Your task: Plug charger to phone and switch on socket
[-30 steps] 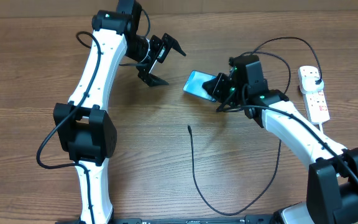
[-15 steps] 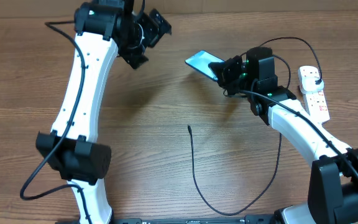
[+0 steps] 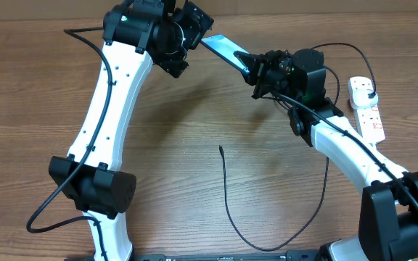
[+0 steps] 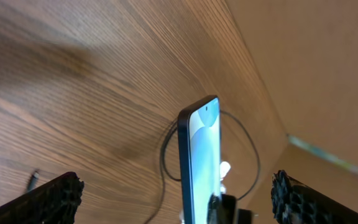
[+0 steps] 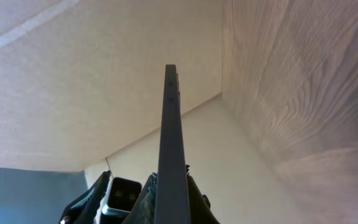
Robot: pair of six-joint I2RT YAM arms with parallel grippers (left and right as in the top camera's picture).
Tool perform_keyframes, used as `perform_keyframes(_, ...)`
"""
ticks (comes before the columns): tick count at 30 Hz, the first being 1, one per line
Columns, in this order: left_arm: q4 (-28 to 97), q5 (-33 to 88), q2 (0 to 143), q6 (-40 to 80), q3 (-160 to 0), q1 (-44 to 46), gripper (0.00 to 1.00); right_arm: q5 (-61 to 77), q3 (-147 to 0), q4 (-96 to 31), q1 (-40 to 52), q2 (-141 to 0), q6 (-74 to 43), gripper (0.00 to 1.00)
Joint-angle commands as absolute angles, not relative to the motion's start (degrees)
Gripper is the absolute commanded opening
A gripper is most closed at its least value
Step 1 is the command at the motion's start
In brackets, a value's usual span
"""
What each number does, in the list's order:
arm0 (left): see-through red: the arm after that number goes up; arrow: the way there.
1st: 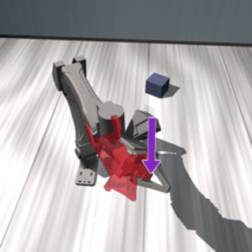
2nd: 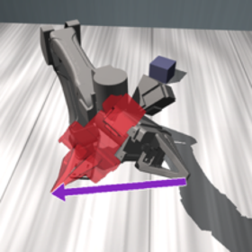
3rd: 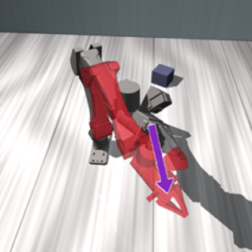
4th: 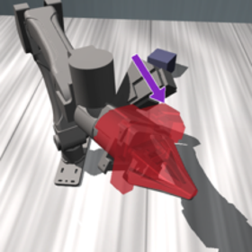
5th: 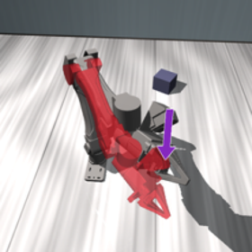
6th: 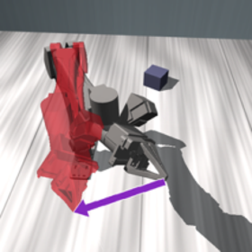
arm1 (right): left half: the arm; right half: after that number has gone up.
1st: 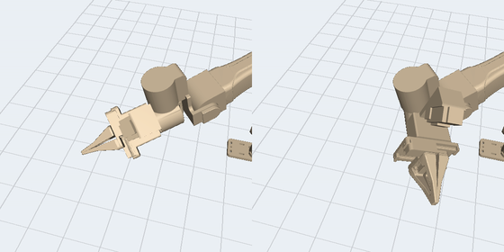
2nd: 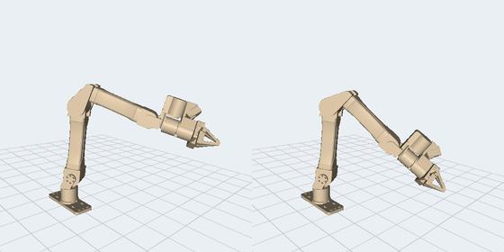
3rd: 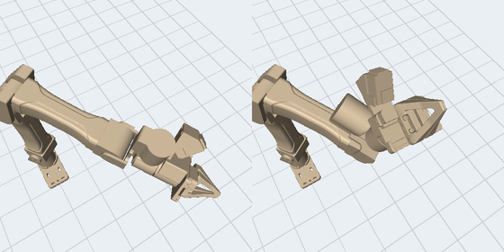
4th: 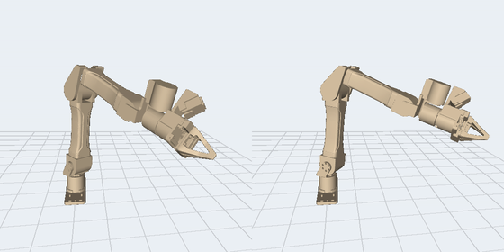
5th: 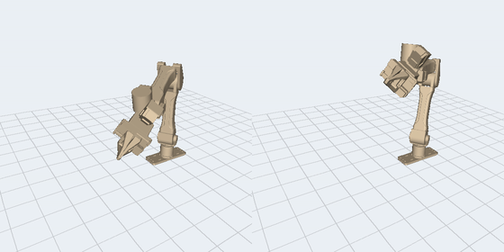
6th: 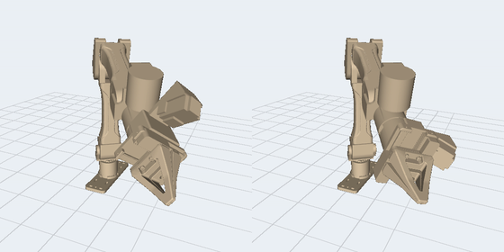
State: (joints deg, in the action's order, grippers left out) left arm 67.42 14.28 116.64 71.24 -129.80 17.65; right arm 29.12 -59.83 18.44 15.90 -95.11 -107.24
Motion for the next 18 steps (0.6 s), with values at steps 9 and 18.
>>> perform_keyframes(9, 67.2, 14.1, 116.2, 82.4, -130.6, 17.7, 1.0, 35.1, -60.7, 28.3, 16.2, -94.6, -114.5, 0.04)
perform_keyframes(18, 67.0, 15.1, 116.2, 82.3, -130.6, 17.7, 1.0, 42.1, -60.7, 28.3, 16.2, -94.6, -118.7, 0.04)
